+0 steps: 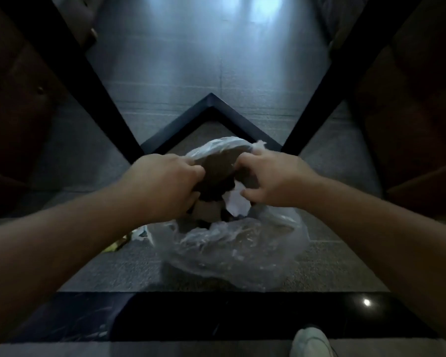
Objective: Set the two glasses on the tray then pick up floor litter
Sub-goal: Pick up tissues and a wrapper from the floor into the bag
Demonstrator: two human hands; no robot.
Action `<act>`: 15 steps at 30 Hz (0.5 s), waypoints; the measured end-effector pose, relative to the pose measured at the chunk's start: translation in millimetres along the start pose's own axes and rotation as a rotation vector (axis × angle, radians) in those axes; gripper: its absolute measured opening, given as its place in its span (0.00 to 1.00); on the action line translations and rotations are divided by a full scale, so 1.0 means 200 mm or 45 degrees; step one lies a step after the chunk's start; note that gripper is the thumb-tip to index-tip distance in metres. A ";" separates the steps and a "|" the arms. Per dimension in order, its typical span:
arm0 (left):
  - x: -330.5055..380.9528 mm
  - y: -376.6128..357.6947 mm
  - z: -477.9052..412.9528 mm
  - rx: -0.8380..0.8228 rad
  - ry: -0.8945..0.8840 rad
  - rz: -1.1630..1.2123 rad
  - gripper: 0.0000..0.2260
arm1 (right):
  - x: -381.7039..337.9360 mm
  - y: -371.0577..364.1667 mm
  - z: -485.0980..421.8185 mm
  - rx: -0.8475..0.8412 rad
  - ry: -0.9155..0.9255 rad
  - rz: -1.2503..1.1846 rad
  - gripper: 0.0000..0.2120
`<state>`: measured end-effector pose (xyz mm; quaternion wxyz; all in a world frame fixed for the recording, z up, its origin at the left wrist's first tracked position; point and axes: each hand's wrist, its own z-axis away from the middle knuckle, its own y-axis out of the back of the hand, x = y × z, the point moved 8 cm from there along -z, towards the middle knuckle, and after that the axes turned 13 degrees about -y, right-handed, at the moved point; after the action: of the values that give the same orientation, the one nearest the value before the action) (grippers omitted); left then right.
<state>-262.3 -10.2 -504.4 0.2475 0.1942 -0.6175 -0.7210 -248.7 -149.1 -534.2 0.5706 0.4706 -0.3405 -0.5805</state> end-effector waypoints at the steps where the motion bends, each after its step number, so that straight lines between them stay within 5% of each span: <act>1: -0.03 0.04 0.08 0.083 0.003 0.006 0.10 | -0.03 0.03 0.00 0.041 0.019 -0.025 0.22; 8: -0.44 -0.02 0.77 0.295 0.420 0.169 0.12 | -0.65 0.09 0.07 0.056 0.368 -0.101 0.15; 15: -0.69 -0.56 1.33 0.036 0.816 0.359 0.13 | -1.22 -0.14 0.04 -0.156 0.401 -0.101 0.14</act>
<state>-321.2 296.9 -575.7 0.5232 0.3268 -0.5391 -0.5734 -288.9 93.3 -518.2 0.6212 0.5331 -0.1920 -0.5414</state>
